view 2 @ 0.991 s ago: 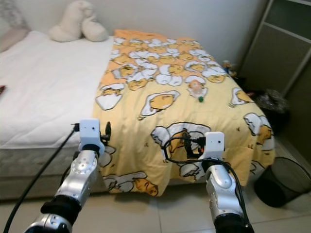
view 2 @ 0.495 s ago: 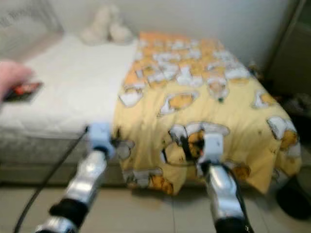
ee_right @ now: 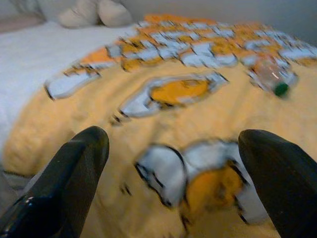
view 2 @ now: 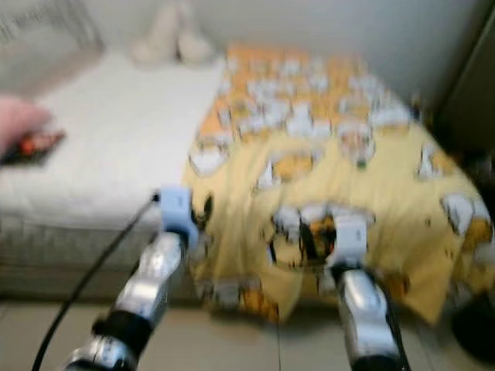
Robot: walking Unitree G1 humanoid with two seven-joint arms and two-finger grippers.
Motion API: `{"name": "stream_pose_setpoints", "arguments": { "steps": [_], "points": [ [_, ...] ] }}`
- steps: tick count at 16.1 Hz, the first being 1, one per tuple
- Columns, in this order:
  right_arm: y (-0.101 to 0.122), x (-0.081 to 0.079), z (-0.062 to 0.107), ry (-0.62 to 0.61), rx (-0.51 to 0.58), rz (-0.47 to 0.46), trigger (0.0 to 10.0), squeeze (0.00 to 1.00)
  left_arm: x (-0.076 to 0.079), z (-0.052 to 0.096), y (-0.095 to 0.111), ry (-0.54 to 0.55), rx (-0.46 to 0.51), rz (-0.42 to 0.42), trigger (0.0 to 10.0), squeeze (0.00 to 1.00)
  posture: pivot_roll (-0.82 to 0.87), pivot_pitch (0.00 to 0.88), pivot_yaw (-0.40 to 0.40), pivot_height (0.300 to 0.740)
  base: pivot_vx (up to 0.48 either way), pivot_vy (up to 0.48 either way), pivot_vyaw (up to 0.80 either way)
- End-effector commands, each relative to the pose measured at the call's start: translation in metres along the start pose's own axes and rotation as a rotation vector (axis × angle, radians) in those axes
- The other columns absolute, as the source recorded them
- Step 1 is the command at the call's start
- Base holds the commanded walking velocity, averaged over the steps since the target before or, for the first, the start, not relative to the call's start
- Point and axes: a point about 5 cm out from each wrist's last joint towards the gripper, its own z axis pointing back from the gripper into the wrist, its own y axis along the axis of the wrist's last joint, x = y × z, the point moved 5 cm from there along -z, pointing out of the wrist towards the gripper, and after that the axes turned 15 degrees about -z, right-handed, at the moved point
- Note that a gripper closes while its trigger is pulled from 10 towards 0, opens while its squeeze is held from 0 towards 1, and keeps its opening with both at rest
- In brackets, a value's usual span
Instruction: Clean up the room
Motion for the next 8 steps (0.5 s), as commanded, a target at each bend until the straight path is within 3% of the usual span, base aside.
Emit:
{"name": "stream_pose_setpoints", "arguments": {
  "steps": [1,4,8],
  "points": [
    [0.005,-0.009,-0.005,0.005,0.025,-0.011,10.0,0.00,-0.009,0.000,-0.004,-0.001,-0.005,-0.028,10.0,0.00,0.12,0.000,-0.002,0.740,0.480,0.000,0.00],
    [0.009,-0.009,-0.006,0.003,0.046,-0.025,10.0,0.00,-0.003,-0.004,0.001,-0.050,0.017,-0.047,10.0,0.00,0.12,0.000,-0.009,0.740,0.480,0.000,0.00],
    [0.006,-0.018,-0.007,0.028,0.046,-0.041,10.0,0.00,-0.014,-0.007,-0.002,-0.021,-0.007,0.008,10.0,0.00,0.14,0.000,-0.001,0.740,0.480,0.000,0.00]
  ]
}}
